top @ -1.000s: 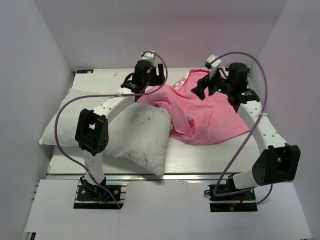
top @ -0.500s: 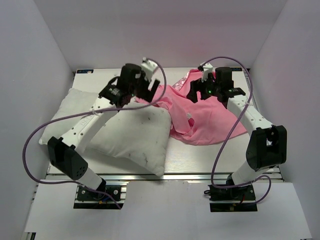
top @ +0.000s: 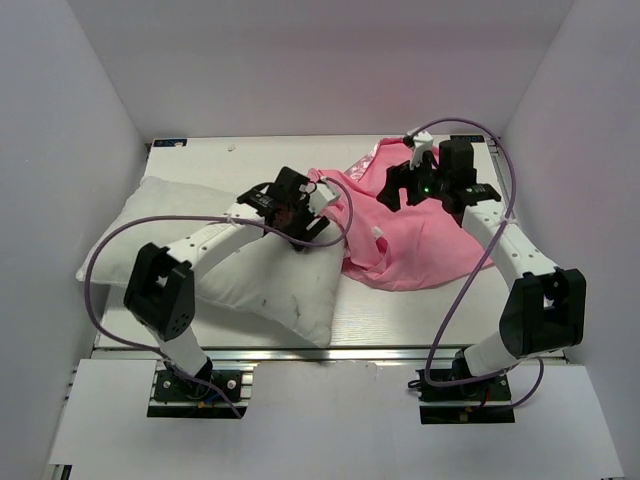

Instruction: Put the pillow into the pillowcase

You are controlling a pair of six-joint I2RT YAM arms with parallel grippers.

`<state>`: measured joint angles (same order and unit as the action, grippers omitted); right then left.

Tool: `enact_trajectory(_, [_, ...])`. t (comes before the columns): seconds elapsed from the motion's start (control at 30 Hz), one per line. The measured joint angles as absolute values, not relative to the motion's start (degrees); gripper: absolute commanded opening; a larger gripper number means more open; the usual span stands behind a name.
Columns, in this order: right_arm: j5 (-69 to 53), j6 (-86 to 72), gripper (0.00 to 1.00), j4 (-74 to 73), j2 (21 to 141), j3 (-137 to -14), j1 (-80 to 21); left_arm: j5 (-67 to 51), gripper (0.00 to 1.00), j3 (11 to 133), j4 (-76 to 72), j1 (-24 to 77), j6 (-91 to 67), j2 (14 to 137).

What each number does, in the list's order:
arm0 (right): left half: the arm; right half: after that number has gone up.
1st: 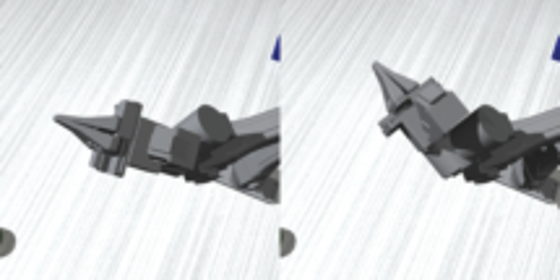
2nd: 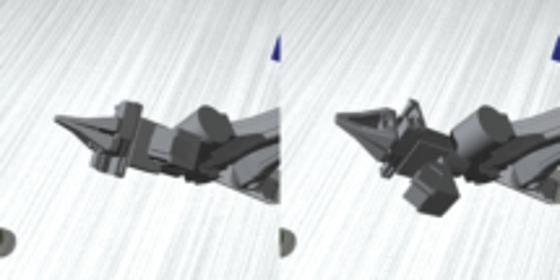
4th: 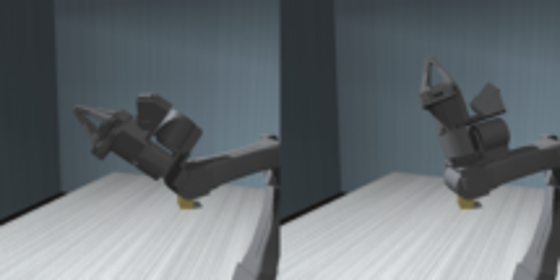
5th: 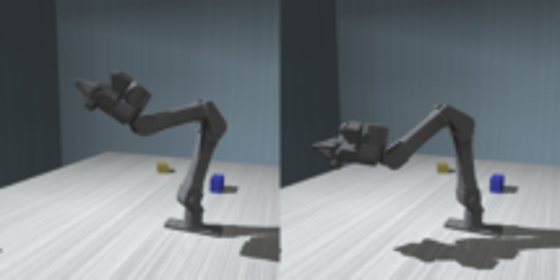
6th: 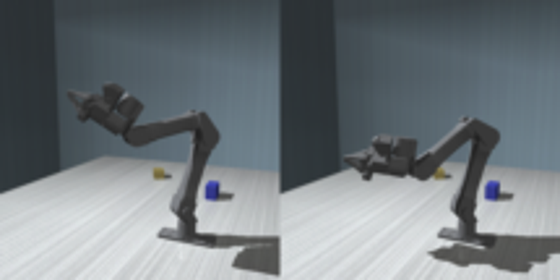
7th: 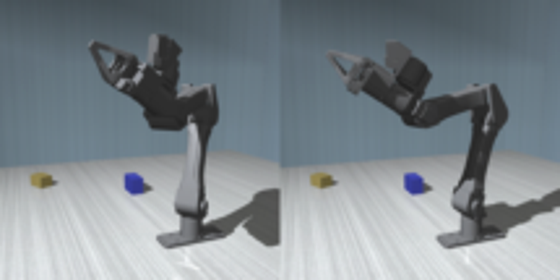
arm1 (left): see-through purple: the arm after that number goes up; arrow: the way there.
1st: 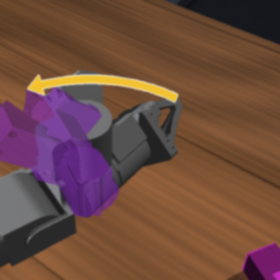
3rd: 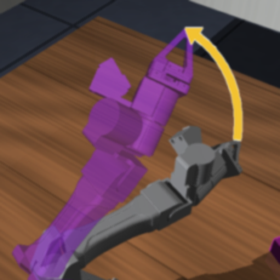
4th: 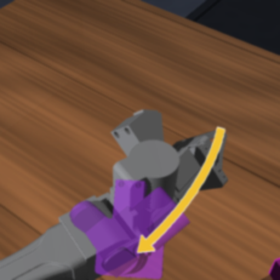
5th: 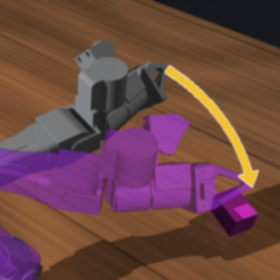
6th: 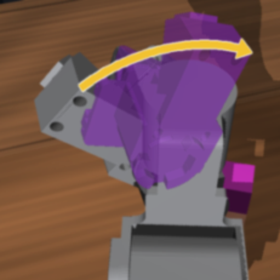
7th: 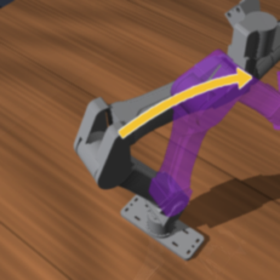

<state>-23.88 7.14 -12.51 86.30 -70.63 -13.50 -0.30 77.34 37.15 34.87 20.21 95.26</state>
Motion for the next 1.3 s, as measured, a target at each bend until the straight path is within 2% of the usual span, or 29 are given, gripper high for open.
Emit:
enact_trajectory(0.07, [-24.34,7.22,0.89,-12.47,85.67,-69.82,-13.5,0.58,0.64,76.86,35.88,34.81,20.6,98.1])
enact_trajectory(0.1, [-24.53,7.27,0.89,-12.53,85.43,-69.41,-13.5,0.91,0.33,75.7,34.59,34.59,20.53,98.85])
enact_trajectory(0.13, [-24.69,7.35,0.89,-12.6,85.36,-69.1,-13.5,1.13,0.13,74.15,33.08,34.41,20.18,98.98])
enact_trajectory(0.17, [-24.91,7.53,0.89,-12.64,85.36,-68.82,-13.5,1.32,0.0,72.6,31.99,34.09,19.9,98.67])
enact_trajectory(0.33, [-25.96,7.68,0.88,-13.23,85.71,-68.51,-13.5,1.04,0.0,66.32,28.62,29.32,15.46,91.79])
enact_trajectory(0.5, [-26.37,7.03,0.88,-13.32,90.5,-70.81,-13.58,1.15,0.0,62.28,31.46,23.05,7.9,76.42])
enact_trajectory(0.63, [-25.52,6.11,0.88,-13.34,96.86,-73.73,-14.39,2.44,0.0,63.55,33.65,21.98,4.34,66.48])
enact_trajectory(0.77, [-23.94,5.78,0.85,-13.39,102.74,-76.97,-16.01,3.84,0.0,66.39,34.28,21.91,2.5,65.41])
enact_trajectory(0.8, [-23.62,5.74,0.84,-13.37,104.33,-78.32,-16.49,4.16,0.0,66.5,34.35,21.87,2.2,65.47])
enact_trajectory(0.83, [-23.27,5.54,0.77,-13.41,106.02,-79.99,-16.99,4.38,0.0,66.61,34.5,21.85,1.89,65.58])
enact_trajectory(0.87, [-23.11,5.61,0.74,-13.37,107.59,-81.65,-17.43,4.58,0.0,66.92,34.85,21.85,1.65,65.73])
enact_trajectory(0.97, [-23.49,5.61,0.72,-13.54,110.93,-85.78,-19.31,5.26,0.0,69.87,36.84,21.71,1.3,66.7])
enact_trajectory(1.13, [-22.63,7.6,0.68,-13.56,110.96,-85.1,-27.75,6.7,0.0,75.81,37.5,21.08,0.49,67.07])
enact_trajectory(1.3, [-28.12,7.35,0.63,-16.16,110.96,-82.78,-34.74,7.4,0.0,77.54,36.58,20.93,-1.45,66.98])
